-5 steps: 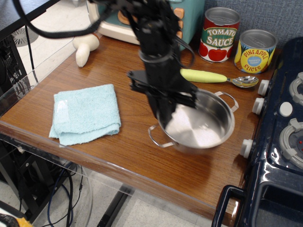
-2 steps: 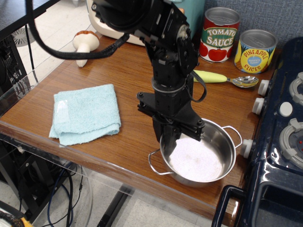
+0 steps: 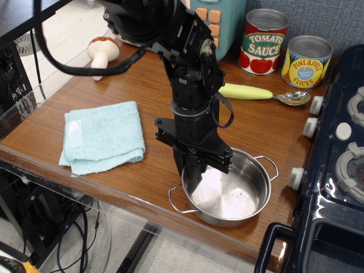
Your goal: Move the silver pot to the edge of the table next to the blue rag and the stove knobs.
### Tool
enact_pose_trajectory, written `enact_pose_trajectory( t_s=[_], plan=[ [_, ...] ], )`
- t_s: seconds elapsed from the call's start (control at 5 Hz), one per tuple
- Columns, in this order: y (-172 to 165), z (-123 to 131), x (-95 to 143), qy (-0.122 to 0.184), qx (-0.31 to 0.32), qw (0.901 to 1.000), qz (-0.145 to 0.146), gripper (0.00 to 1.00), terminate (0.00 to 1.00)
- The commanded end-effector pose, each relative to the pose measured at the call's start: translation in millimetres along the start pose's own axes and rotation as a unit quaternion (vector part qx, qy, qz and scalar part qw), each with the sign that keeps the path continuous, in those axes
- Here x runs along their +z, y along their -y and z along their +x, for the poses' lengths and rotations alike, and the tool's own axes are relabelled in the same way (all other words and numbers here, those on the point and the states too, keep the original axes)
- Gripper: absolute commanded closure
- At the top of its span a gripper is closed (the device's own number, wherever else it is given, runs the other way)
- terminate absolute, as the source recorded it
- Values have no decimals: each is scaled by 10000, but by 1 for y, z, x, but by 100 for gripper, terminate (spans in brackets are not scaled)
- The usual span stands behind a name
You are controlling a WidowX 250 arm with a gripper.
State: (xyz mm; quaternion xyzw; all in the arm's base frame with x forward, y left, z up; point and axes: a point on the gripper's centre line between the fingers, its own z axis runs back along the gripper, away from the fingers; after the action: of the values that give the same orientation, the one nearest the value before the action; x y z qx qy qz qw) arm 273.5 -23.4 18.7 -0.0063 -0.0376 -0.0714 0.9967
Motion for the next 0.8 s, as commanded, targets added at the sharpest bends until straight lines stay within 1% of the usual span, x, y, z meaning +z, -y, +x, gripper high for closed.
enact_pose_trajectory(
  t_s=[0.0, 0.2, 0.4, 0.6],
  plan=[
    [-10, -1, 11, -14, -20, 10000, -30, 0, 0],
    [-12, -2, 13, -24, 16, 10000, -22, 0, 0],
    [-14, -1, 21, 42, 30, 10000, -31, 0, 0],
    [-16, 1, 47, 255, -13, 9994, 230, 0, 0]
  ],
)
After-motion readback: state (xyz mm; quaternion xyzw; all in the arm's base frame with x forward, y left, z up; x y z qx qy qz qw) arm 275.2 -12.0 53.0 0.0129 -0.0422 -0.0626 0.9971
